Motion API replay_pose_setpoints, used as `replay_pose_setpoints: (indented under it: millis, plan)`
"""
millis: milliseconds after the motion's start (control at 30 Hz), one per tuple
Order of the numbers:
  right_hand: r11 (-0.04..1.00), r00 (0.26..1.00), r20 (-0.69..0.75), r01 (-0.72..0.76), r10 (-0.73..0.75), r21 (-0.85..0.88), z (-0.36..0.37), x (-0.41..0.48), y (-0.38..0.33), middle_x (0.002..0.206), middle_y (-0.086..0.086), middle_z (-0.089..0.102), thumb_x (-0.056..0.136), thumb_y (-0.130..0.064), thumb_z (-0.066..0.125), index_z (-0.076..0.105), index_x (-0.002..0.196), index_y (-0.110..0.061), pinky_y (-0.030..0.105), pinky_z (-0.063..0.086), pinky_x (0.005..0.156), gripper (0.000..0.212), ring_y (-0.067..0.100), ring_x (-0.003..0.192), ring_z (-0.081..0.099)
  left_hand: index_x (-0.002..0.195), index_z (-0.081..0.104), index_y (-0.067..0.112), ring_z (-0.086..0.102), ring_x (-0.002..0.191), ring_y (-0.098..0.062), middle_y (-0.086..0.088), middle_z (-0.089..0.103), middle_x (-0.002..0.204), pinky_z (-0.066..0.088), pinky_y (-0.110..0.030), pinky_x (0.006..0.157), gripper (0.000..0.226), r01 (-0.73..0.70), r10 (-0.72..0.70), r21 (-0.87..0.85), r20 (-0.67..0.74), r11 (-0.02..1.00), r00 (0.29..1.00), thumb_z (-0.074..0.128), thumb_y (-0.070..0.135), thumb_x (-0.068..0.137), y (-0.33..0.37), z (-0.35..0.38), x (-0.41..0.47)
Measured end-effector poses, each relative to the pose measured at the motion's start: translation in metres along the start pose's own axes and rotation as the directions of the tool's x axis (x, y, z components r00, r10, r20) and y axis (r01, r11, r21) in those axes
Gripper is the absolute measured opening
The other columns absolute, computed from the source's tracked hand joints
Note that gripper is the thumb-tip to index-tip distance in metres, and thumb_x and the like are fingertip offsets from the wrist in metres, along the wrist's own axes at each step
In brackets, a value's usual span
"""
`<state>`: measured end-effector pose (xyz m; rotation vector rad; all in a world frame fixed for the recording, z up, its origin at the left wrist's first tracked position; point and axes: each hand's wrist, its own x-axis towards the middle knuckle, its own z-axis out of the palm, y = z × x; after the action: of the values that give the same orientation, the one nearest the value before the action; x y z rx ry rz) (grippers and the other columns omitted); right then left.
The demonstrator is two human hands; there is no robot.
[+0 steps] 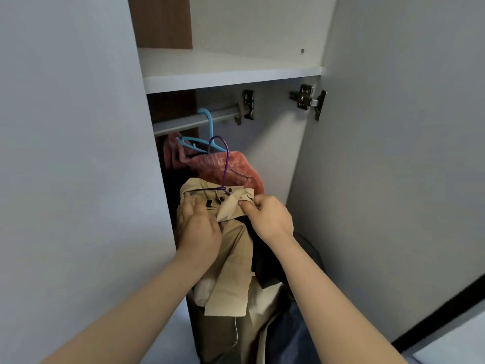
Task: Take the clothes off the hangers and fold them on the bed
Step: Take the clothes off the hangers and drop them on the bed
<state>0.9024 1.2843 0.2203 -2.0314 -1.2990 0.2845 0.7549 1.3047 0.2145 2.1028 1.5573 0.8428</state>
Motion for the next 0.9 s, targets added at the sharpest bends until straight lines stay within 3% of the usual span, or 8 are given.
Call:
replay_pose_setpoints:
  millis: [67, 233, 367, 533, 600, 667, 767, 900]
  plan:
    - [0.999, 1.000, 0.010, 0.029, -0.030, 0.018, 0.004, 0.012, -0.004, 0.063, -0.006, 0.054, 0.091, -0.049, 0.054, 0.052, 0.062, -0.020, 0.029, 0.032, 0.052, 0.041, 0.023, 0.070, 0.058, 0.149, 0.021, 0.003, 0.006, 0.147, -0.031, -0.015, 0.001, 0.160, 0.014, -0.039, 0.120, 0.055, 0.042, -0.043, -0.010, -0.046, 0.999, 0.998, 0.039, 0.013, 0.098, 0.001, 0.001, 0.003]
    - [0.991, 0.995, 0.030, 0.087, -0.090, 0.097, 0.007, 0.043, -0.015, 0.061, -0.004, 0.050, 0.092, -0.045, 0.055, 0.048, 0.059, -0.020, 0.029, 0.032, 0.053, 0.042, 0.023, 0.068, 0.054, 0.148, 0.024, 0.001, 0.022, 0.143, -0.032, -0.014, 0.007, 0.159, 0.026, -0.041, 0.116, 0.054, 0.148, -0.150, -0.036, -0.069, 0.988, 0.986, 0.039, 0.020, 0.100, 0.000, 0.001, 0.012]
    - [0.979, 0.990, 0.053, 0.120, -0.130, 0.162, 0.007, 0.060, -0.022, 0.066, 0.002, 0.059, 0.092, -0.041, 0.055, 0.062, 0.072, -0.013, 0.029, 0.037, 0.054, 0.035, 0.023, 0.067, 0.057, 0.151, 0.016, 0.004, 0.017, 0.145, -0.029, -0.010, 0.003, 0.161, 0.023, -0.039, 0.118, 0.056, 0.145, -0.150, -0.060, -0.083, 0.988, 0.985, 0.037, 0.018, 0.101, 0.002, 0.003, 0.017]
    - [0.971, 0.990, 0.063, 0.112, -0.128, 0.212, 0.014, 0.075, -0.031, 0.056, -0.004, 0.049, 0.092, -0.036, 0.057, 0.047, 0.058, -0.020, 0.028, 0.029, 0.048, 0.039, 0.018, 0.058, 0.048, 0.153, 0.008, 0.010, 0.013, 0.147, -0.027, -0.006, -0.007, 0.161, 0.019, -0.034, 0.118, 0.060, 0.176, -0.185, -0.107, -0.081, 0.978, 0.979, 0.038, 0.016, 0.101, 0.010, 0.007, 0.023]
    - [0.976, 0.990, 0.054, 0.115, -0.127, 0.184, 0.019, 0.080, -0.038, 0.065, -0.003, 0.057, 0.093, -0.039, 0.055, 0.056, 0.068, -0.022, 0.026, 0.031, 0.049, 0.031, 0.019, 0.064, 0.053, 0.153, 0.007, 0.010, 0.014, 0.146, -0.028, -0.007, -0.008, 0.161, 0.020, -0.034, 0.117, 0.061, 0.198, -0.208, -0.123, -0.077, 0.973, 0.975, 0.038, 0.016, 0.100, 0.015, 0.007, 0.026]
    - [0.984, 0.995, 0.027, 0.095, -0.101, 0.150, 0.023, 0.084, -0.046, 0.083, -0.001, 0.065, 0.094, -0.041, 0.054, 0.066, 0.089, -0.022, 0.025, 0.036, 0.053, 0.023, 0.019, 0.071, 0.056, 0.153, 0.005, 0.010, 0.013, 0.146, -0.029, -0.008, -0.008, 0.161, 0.019, -0.035, 0.117, 0.063, 0.217, -0.227, -0.124, -0.080, 0.968, 0.970, 0.039, 0.016, 0.100, 0.019, 0.005, 0.029]
    - [0.984, 0.994, 0.009, 0.106, -0.109, 0.143, 0.028, 0.093, -0.054, 0.112, 0.002, 0.064, 0.096, -0.039, 0.053, 0.065, 0.115, -0.021, 0.027, 0.044, 0.067, 0.029, 0.023, 0.090, 0.062, 0.153, 0.004, 0.013, 0.014, 0.146, -0.030, -0.009, -0.006, 0.160, 0.022, -0.037, 0.115, 0.065, 0.246, -0.260, -0.134, -0.095, 0.960, 0.961, 0.040, 0.017, 0.099, 0.025, 0.000, 0.033]
    - [0.984, 0.993, 0.012, 0.114, -0.116, 0.134, 0.028, 0.103, -0.058, 0.110, 0.007, 0.065, 0.096, -0.037, 0.053, 0.068, 0.111, -0.017, 0.029, 0.045, 0.070, 0.029, 0.027, 0.095, 0.062, 0.152, 0.008, 0.012, 0.018, 0.144, -0.032, -0.010, -0.002, 0.160, 0.023, -0.038, 0.115, 0.064, 0.259, -0.273, -0.126, -0.116, 0.958, 0.955, 0.042, 0.019, 0.099, 0.025, -0.007, 0.035]
